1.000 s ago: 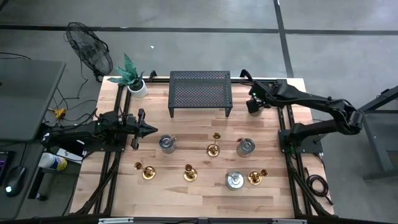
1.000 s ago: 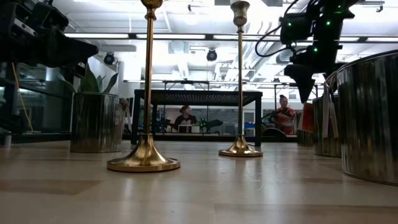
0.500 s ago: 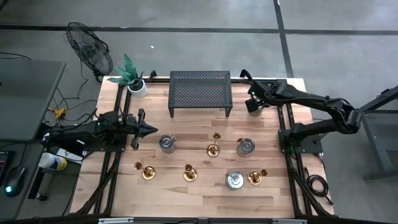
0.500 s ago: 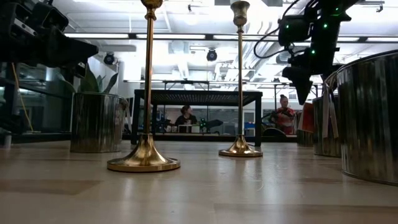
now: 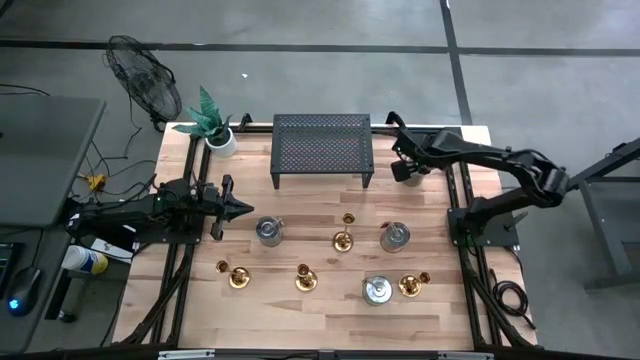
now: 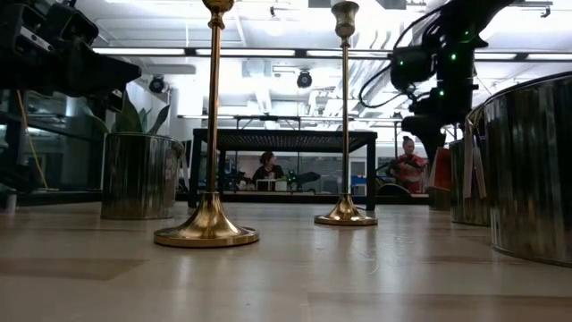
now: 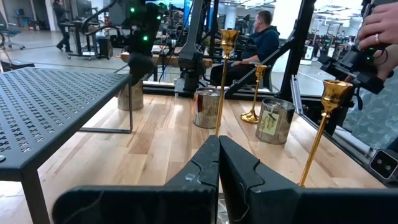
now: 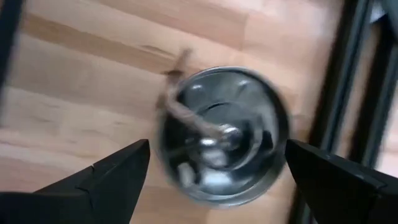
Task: Pick & Place candle stick holders
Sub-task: Put the brown scented candle on the shelf
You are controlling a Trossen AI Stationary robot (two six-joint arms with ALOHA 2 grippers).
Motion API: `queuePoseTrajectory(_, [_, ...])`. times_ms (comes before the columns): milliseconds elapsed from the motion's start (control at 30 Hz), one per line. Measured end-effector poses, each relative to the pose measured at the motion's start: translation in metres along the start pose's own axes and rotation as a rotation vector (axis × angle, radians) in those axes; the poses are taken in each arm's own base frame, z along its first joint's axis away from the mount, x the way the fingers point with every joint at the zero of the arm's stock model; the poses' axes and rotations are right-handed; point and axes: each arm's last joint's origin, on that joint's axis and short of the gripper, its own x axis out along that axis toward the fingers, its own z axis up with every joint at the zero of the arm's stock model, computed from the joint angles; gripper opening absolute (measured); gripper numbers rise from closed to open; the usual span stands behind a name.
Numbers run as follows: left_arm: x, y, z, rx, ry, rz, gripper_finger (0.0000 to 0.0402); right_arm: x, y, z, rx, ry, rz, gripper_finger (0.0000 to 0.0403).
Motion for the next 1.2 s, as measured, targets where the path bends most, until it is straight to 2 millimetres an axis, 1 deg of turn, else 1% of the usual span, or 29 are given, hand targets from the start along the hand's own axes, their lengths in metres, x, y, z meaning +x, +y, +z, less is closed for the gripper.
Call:
queuePoseTrajectory(267, [0.0, 0.0, 0.0, 0.0, 0.0, -0.001, 0.0, 0.0038, -0.0028, 0.004, 0.019, 0.01, -0.003, 0.0367])
queuePoseTrajectory(767, [0.0, 0.0, 0.0, 0.0, 0.0, 0.0, 0.0, 0.0035, -0.0061, 0.0034, 0.0, -0.012, -0.073, 0.0367])
queuePoseTrajectory(1000, [0.0, 0.0, 0.0, 0.0, 0.0, 0.0, 0.0, 0.0039, -0.0064, 0.0044, -0.022, -0.008, -0.061, 0.0367])
queuePoseTrajectory(1067, [0.0, 0.0, 0.0, 0.0, 0.0, 0.0, 0.0, 0.0038, -0.0062, 0.0043, -0.005, -0.003, -0.053, 0.0367])
queuePoseTrajectory(1200, [0.0, 0.0, 0.0, 0.0, 0.0, 0.0, 0.0, -0.0005, -0.0079, 0.0042, 0.004, -0.024, -0.04, 0.0367])
